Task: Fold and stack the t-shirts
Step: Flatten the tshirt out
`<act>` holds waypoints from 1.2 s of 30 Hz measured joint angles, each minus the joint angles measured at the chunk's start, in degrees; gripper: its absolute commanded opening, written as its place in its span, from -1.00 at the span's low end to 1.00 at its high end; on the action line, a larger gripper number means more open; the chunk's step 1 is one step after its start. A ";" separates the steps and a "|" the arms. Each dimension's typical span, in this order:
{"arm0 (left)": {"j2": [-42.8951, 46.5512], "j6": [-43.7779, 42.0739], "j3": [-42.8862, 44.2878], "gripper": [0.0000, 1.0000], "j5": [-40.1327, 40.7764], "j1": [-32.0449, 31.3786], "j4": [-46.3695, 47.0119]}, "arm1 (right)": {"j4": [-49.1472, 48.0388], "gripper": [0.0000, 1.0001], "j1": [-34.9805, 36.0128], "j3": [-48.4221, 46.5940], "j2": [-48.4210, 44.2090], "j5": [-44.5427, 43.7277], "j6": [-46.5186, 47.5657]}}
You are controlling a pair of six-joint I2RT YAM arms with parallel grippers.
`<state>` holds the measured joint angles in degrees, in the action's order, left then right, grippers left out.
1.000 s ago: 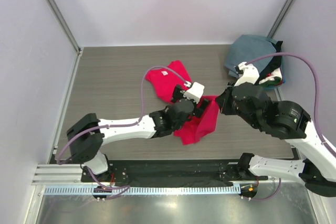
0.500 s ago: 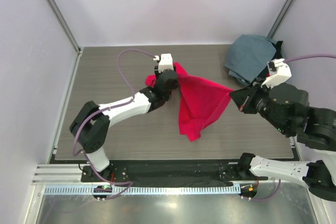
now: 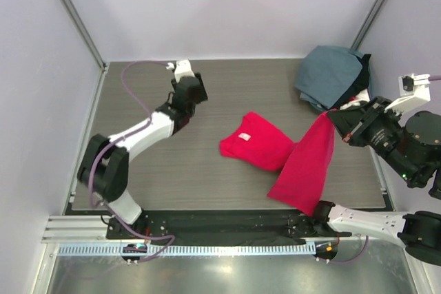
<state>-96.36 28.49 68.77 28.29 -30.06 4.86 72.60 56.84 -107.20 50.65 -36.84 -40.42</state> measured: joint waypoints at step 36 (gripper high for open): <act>8.48 16.04 -21.22 0.14 -9.84 -25.77 -6.01 | 0.35 -0.98 0.00 5.20 -0.26 -1.88 0.04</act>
<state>-87.88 44.53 47.55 18.46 -55.83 -1.15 72.95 56.84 -102.00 50.39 -38.72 -40.38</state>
